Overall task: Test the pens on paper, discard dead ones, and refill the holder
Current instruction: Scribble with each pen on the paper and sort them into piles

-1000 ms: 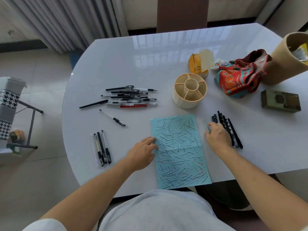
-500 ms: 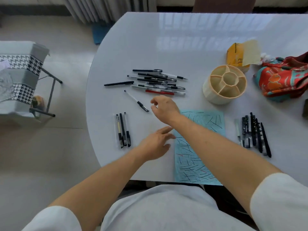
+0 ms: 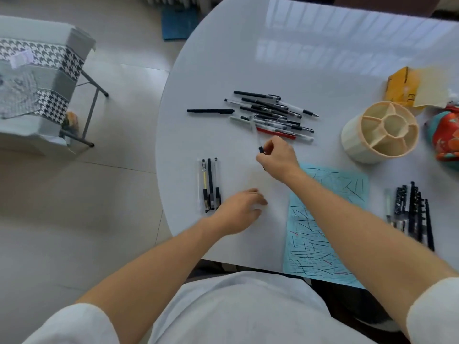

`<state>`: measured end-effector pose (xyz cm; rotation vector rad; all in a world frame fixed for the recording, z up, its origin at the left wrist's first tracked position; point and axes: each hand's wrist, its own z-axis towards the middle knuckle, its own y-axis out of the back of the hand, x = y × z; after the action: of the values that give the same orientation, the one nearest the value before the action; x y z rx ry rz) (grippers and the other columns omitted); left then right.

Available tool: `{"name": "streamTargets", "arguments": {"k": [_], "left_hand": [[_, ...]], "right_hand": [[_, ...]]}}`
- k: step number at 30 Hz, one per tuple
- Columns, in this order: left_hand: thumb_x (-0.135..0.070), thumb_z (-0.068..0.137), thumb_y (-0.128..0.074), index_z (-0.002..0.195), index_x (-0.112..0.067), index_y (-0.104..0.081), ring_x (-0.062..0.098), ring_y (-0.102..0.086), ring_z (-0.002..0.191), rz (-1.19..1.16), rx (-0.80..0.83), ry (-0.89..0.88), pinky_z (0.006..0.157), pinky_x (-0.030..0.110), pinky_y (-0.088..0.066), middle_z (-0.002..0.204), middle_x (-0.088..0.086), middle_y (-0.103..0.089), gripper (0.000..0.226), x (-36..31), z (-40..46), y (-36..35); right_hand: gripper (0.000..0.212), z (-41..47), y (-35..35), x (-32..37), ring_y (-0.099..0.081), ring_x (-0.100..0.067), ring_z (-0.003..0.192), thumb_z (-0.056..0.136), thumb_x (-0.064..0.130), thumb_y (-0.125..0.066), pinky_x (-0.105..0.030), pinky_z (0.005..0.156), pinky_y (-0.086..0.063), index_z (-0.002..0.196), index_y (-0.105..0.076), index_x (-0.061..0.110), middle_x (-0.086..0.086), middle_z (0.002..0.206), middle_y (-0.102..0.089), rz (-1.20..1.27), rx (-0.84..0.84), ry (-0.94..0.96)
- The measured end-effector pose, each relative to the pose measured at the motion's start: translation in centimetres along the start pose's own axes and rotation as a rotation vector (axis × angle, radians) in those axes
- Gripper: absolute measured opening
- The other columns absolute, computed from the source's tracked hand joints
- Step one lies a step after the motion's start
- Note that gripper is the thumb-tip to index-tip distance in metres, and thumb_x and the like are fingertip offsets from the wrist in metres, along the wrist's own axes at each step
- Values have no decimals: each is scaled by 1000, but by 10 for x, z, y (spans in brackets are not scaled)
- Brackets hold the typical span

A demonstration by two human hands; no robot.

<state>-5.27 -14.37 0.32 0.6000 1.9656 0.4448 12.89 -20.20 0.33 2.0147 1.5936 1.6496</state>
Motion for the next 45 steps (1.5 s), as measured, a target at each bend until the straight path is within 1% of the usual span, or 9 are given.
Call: {"name": "streamTargets", "arguments": {"k": [4, 7, 12, 16, 23, 28, 32, 41, 45], "left_hand": [[-32, 101, -55, 141, -29, -50, 10, -61, 114, -302, -84, 153, 95, 31, -50, 127, -11, -65, 40, -9, 7, 2], [-39, 100, -55, 138, -31, -51, 5, -66, 98, -348, -13, 147, 76, 23, -47, 108, -11, -71, 38, -24, 17, -4], [-34, 100, -55, 92, -19, -70, 12, -65, 67, -188, 84, 42, 63, 28, -51, 78, -4, -71, 22, -48, 31, -16], [-36, 99, -56, 84, -18, -68, 17, -57, 62, 0, -12, -11, 61, 36, -47, 71, -2, -67, 26, -70, 43, -18], [-38, 101, -53, 95, -17, -72, 22, -57, 70, 332, -122, -45, 61, 33, -43, 75, -3, -66, 29, -70, 50, -19], [-39, 99, -57, 103, -19, -72, 18, -63, 98, 337, -120, -183, 80, 37, -53, 102, -5, -70, 26, -58, 50, -28], [-37, 100, -57, 111, -19, -71, 17, -46, 138, 375, -33, -305, 108, 35, -42, 142, -1, -58, 25, -63, 61, -47], [-36, 99, -59, 108, -16, -72, 14, -33, 148, 426, 40, -285, 118, 28, -26, 159, -1, -40, 26, -52, 59, -55], [-34, 99, -58, 103, -14, -72, 11, -33, 148, 403, 43, -262, 117, 27, -30, 158, -2, -41, 24, -57, 57, -52]], "right_hand": [[17, -58, 32, -46, -71, -26, 66, 87, 4, -68, -40, 66, -65, 99, -59, 12, -19, 97, -64, 450, -20, -146], [6, -96, 39, -75, -75, -33, 77, 98, 6, -64, -42, 75, -64, 102, -65, 3, -28, 97, -72, 692, 60, -203], [12, -129, 45, -99, -75, -29, 80, 100, 12, -64, -41, 77, -64, 97, -73, 5, -16, 86, -76, 775, 36, -196], [12, -135, 55, -106, -65, -13, 66, 95, 18, -72, -29, 61, -58, 86, -76, 11, 0, 70, -70, 758, -167, -215], [20, -110, 108, -147, -60, -15, 55, 98, 19, -66, -28, 50, -54, 79, -64, 11, -3, 64, -67, 862, -594, -420], [13, -103, 128, -178, -74, -17, 68, 98, 21, -66, -29, 64, -60, 95, -74, 12, -12, 88, -78, 647, -437, -287], [12, -98, 106, -170, -75, -17, 70, 92, 28, -65, -35, 68, -61, 87, -76, 29, 4, 85, -78, 423, -370, -162], [18, -98, 98, -169, -65, -9, 68, 98, 24, -59, -27, 69, -56, 87, -74, 24, 6, 84, -74, 31, -382, -8], [17, -97, 109, -176, -68, -17, 76, 95, 20, -59, -29, 71, -57, 91, -75, 16, 3, 85, -73, 146, -471, -126]]}}
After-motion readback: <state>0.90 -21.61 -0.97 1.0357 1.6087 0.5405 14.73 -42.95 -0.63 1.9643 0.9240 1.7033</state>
